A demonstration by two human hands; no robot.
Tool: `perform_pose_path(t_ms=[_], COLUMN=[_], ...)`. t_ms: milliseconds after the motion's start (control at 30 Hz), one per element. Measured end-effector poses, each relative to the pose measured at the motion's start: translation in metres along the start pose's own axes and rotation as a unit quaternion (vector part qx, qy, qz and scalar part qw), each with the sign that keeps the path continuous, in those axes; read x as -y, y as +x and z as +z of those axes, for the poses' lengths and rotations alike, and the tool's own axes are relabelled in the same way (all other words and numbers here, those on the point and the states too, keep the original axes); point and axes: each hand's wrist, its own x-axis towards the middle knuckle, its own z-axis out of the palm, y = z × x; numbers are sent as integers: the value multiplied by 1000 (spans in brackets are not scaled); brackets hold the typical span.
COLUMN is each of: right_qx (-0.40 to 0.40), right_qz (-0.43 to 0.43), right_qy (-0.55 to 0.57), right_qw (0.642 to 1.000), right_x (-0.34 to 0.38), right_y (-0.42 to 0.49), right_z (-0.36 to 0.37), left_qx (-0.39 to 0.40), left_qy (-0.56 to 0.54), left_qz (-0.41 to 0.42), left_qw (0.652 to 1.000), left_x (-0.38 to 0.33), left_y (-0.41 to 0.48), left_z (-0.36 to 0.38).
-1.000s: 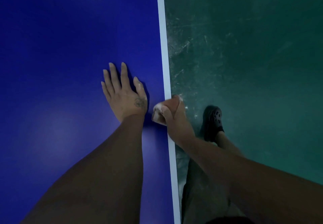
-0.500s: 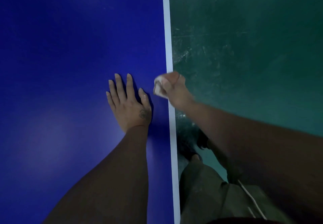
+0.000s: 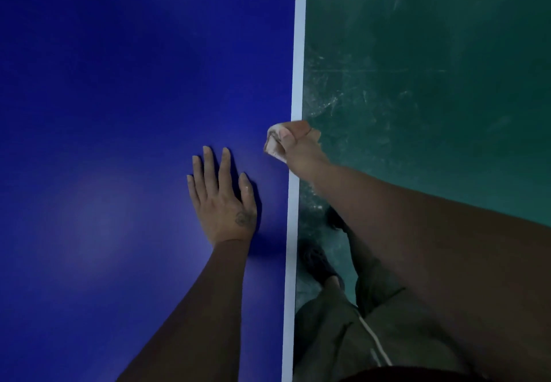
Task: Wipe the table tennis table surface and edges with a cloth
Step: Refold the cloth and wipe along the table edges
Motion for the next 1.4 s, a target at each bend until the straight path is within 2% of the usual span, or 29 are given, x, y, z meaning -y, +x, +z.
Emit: perform_pose_path(t_ms=[133,233,333,500,700,800,933,1033,1267,1400], right_qx=[3,6,9,34,41,56,68,55,37,46], right_qz=[36,44,47,44,50,47,41,31,11,-43], right_qy=[6,6,12,40,77,65,48,45,30,2], right_qw=[999,999,999,998,995,995,996,997,999,998], right_x=[20,24,32,51,79,91,104,125,180,195], right_y=[14,21,34,54,75,86,101,111,154,178], right_z=[-9,-8,-11,-22,-32,-39,-48,-54,-72,-77], left_qx=[-15,-32,-8,41,83,56,18,13,-1,-4], left_qy=[-104,-134,-164,-141,-39,13,41,58,56,46], left_qz=[-57,-59,-66,-32,16,50,-4,-8,-6,0], left_qw=[993,989,984,989,996,997,999,998,998,999], left_x=[-15,-43,-78,-122,-141,-133,-131,-131,-130,-129], left_y=[32,89,158,241,319,336,338,338,344,344], left_z=[-2,-3,7,28,51,60,69,69,76,78])
